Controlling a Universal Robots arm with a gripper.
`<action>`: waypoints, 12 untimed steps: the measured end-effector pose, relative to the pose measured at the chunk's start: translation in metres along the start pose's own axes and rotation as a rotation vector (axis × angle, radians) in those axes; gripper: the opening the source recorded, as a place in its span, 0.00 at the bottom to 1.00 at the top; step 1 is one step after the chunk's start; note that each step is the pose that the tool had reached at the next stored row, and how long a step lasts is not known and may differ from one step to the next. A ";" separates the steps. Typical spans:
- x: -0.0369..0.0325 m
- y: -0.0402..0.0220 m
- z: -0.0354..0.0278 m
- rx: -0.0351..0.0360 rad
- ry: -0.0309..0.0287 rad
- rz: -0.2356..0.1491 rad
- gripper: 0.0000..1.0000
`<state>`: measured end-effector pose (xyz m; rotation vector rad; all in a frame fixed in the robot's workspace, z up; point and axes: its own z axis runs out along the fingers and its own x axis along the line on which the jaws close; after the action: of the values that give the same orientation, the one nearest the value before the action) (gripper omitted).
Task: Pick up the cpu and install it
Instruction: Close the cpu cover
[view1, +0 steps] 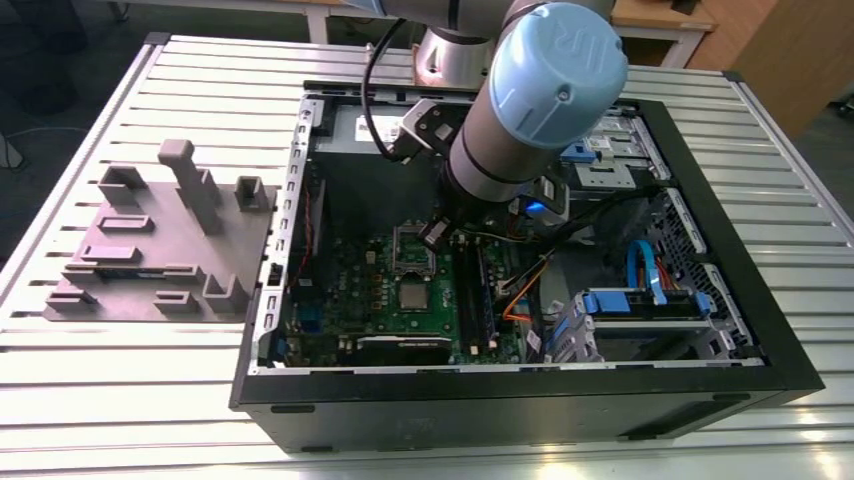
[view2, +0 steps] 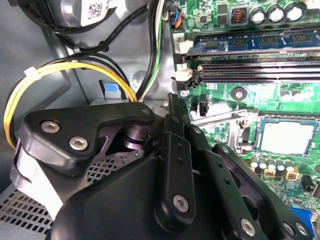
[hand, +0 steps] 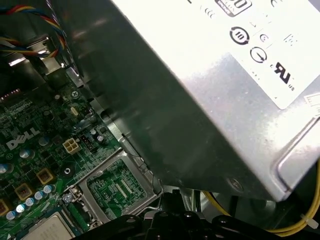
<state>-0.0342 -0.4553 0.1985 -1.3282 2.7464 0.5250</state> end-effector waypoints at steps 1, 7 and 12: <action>0.0000 0.0002 -0.0005 0.0004 0.0005 0.000 0.10; 0.0001 0.0017 -0.0030 0.0022 0.0028 0.000 0.10; -0.0002 0.0030 -0.0056 0.0045 0.0054 0.001 0.10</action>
<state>-0.0358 -0.4553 0.2047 -1.3296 2.7509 0.5158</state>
